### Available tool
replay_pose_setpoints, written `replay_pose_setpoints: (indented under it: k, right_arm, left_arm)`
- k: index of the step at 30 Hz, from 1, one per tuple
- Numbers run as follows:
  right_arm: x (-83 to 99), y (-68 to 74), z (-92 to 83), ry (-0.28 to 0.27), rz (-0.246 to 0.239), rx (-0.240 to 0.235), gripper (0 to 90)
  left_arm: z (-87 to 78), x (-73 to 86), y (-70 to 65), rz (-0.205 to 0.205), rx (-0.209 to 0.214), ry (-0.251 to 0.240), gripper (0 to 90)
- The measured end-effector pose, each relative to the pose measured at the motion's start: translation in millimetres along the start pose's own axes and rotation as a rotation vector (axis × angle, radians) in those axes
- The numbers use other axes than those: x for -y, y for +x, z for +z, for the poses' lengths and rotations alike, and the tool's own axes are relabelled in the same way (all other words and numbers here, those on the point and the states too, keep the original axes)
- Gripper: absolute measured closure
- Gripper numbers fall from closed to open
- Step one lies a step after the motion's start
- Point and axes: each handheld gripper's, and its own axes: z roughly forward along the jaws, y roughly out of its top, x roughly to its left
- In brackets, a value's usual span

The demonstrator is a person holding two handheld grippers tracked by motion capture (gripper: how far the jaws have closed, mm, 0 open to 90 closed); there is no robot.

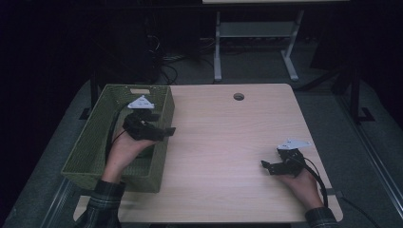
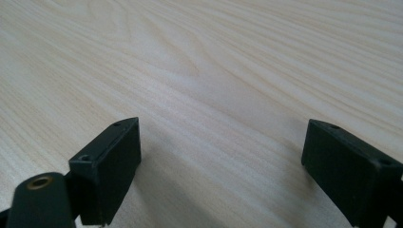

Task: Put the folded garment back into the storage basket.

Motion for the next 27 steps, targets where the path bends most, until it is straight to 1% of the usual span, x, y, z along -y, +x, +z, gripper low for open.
replay_pose_setpoints:
  k: [2, 6, 9, 12, 14, 16, 17, 21, 24, 25, 26, 27]
  right_arm:
    - [0.0, 0.1, 0.0, 0.0, 0.001, 0.0, 12.4]
    - [-0.1, 0.0, 0.0, 0.001, 0.0, 0.0, 12.2]
    - [0.0, -0.1, 0.2, 0.001, -0.003, -0.001, 11.7]
    - [0.0, 0.0, 0.2, 0.002, -0.003, -0.001, 11.6]
    - [0.0, -0.1, 0.2, 0.002, -0.004, -0.001, 11.6]
    - [0.0, -0.1, 0.2, 0.002, -0.004, -0.002, 11.5]
    - [0.0, -0.1, 0.2, 0.002, -0.005, -0.002, 11.5]
    - [0.0, -0.1, 0.2, 0.002, -0.006, -0.002, 11.4]
    - [0.0, -0.1, 0.2, 0.002, -0.006, -0.002, 11.4]
    - [-0.1, -0.1, 0.2, 0.002, -0.005, -0.002, 11.4]
    - [0.0, -0.1, 0.2, 0.002, -0.006, -0.002, 11.4]
    - [0.0, -0.2, 0.2, 0.002, -0.006, -0.002, 11.4]
  left_arm:
    - [7.1, -1.9, -7.6, 0.01, 0.003, 0.002, 15.6]
    - [23.9, -4.1, -26.3, 0.015, 0.037, -0.022, 15.5]
    - [35.5, -5.4, -38.7, 0.031, 0.053, -0.02, 15.5]
    - [45.7, -5.8, -48.3, 0.044, 0.07, -0.017, 15.5]
    - [54.1, -4.5, -55.1, 0.04, 0.075, -0.023, 15.5]
    - [63.2, -1.9, -60.2, 0.055, 0.075, -0.012, 15.6]
    - [67.1, -0.4, -61.4, 0.064, 0.079, -0.003, 15.5]
    - [80.7, 6.4, -66.3, 0.068, 0.083, 0.013, 15.5]
    - [91.0, 12.3, -67.9, 0.08, 0.084, 0.022, 15.5]
    - [94.6, 14.3, -68.8, 0.08, 0.079, 0.017, 15.5]
    - [97.7, 16.3, -68.5, 0.09, 0.077, 0.017, 15.5]
    - [101.3, 18.7, -68.7, 0.088, 0.079, 0.017, 15.5]
